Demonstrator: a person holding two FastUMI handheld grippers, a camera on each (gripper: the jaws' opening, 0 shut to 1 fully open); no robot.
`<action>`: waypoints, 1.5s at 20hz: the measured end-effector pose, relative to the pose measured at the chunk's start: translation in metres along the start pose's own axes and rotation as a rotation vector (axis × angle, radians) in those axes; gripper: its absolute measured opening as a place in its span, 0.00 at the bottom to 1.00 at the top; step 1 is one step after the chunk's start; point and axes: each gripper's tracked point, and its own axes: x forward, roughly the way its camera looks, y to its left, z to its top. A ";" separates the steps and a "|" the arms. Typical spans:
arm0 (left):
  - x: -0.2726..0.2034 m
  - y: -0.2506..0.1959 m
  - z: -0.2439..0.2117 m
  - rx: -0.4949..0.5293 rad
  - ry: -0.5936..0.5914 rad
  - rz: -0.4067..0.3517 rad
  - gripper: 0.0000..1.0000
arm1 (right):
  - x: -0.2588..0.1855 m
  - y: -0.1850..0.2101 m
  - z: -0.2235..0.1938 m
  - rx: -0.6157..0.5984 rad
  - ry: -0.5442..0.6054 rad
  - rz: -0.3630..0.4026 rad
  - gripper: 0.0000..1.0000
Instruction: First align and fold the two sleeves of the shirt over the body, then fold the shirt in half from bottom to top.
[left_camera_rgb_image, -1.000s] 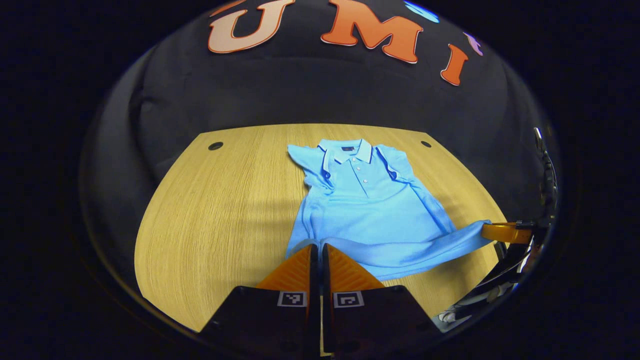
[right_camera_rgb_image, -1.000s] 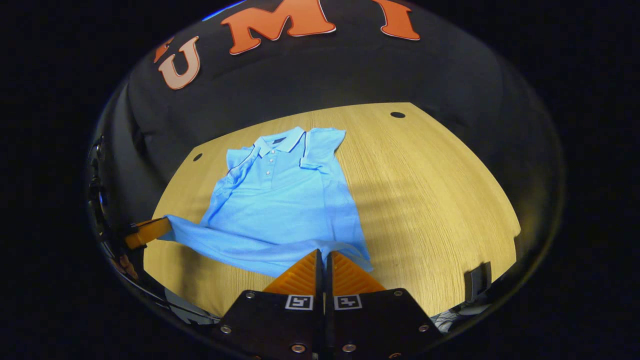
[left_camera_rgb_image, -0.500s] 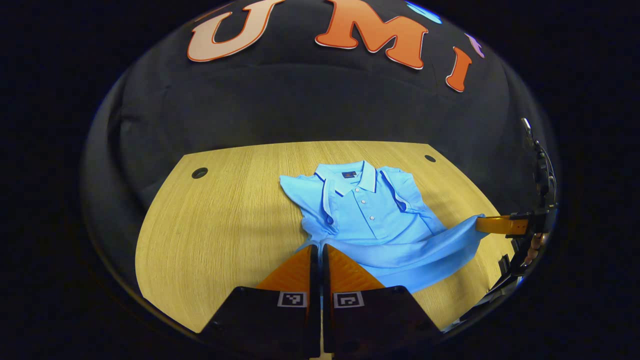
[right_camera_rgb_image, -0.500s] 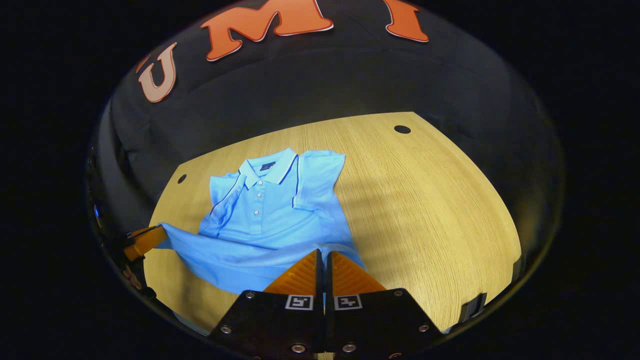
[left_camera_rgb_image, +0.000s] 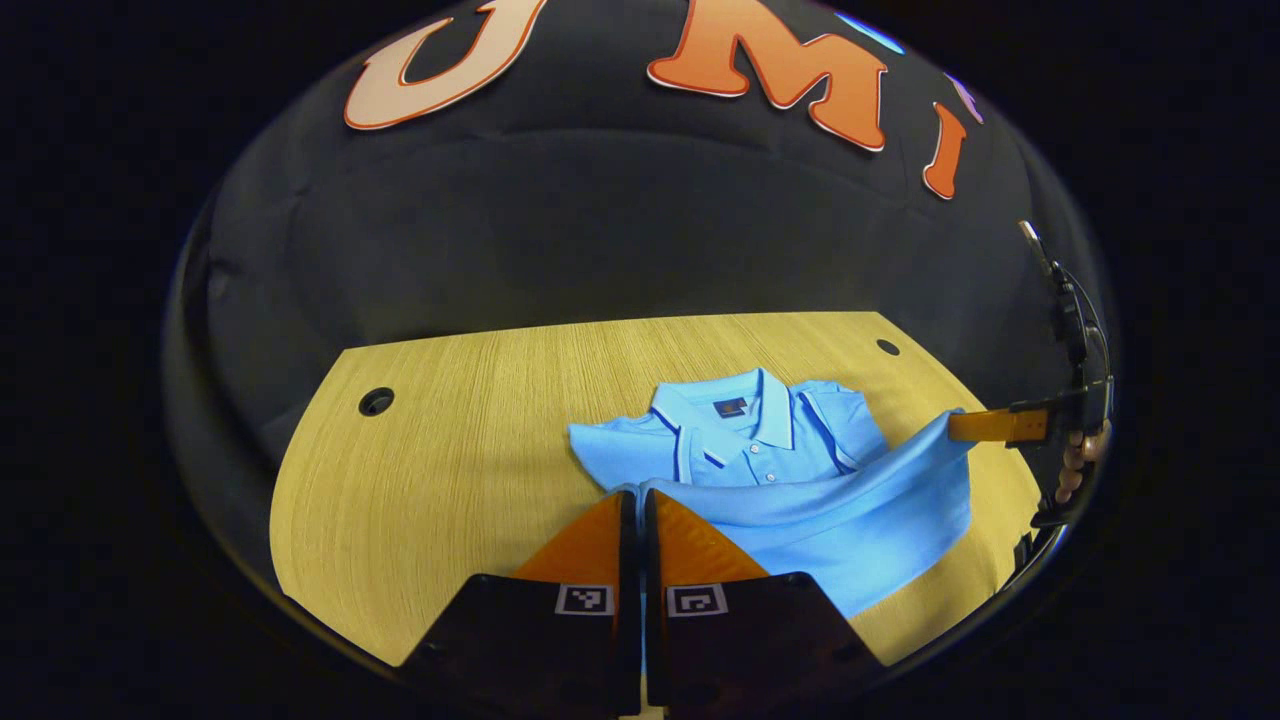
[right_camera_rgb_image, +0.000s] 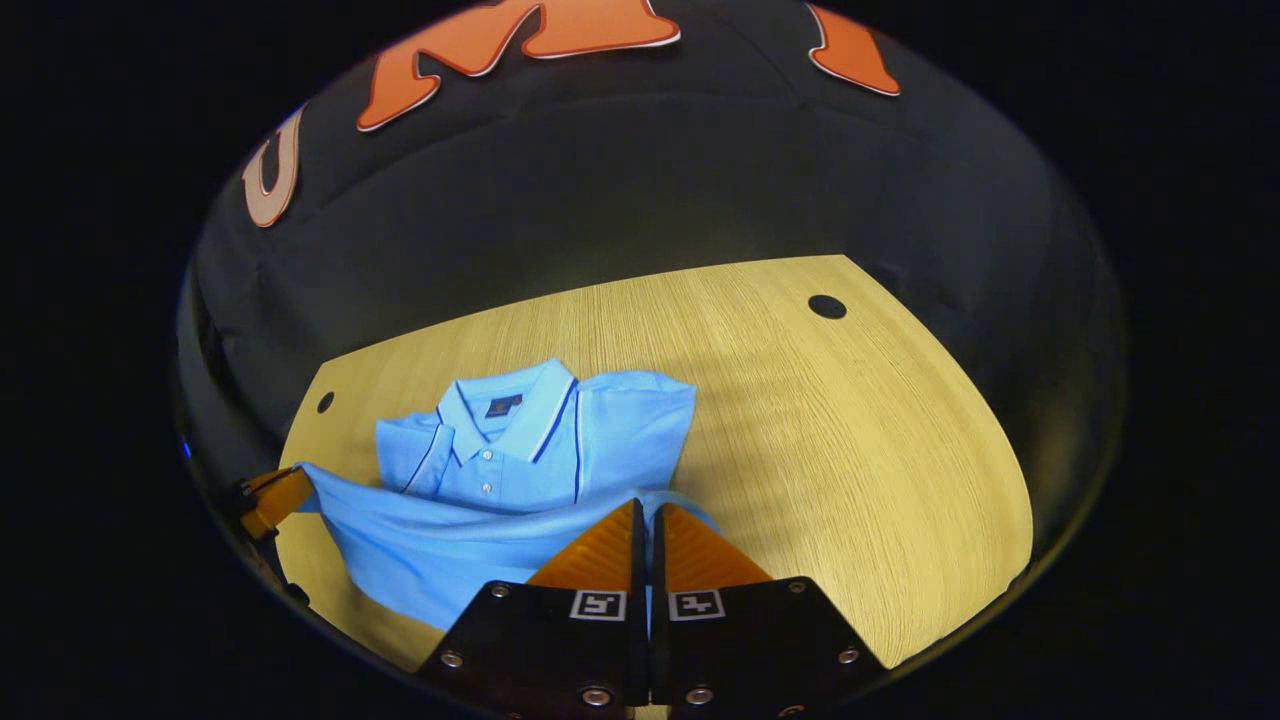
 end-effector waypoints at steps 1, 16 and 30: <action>0.008 0.003 0.002 -0.007 0.002 -0.001 0.06 | 0.010 0.001 0.006 -0.001 0.002 -0.003 0.01; 0.112 0.055 0.041 -0.037 0.085 0.045 0.19 | 0.102 0.015 0.070 0.098 0.028 -0.007 0.26; -0.077 -0.023 0.089 -0.036 -0.164 0.091 0.99 | -0.090 0.029 0.086 -0.165 -0.320 0.089 0.97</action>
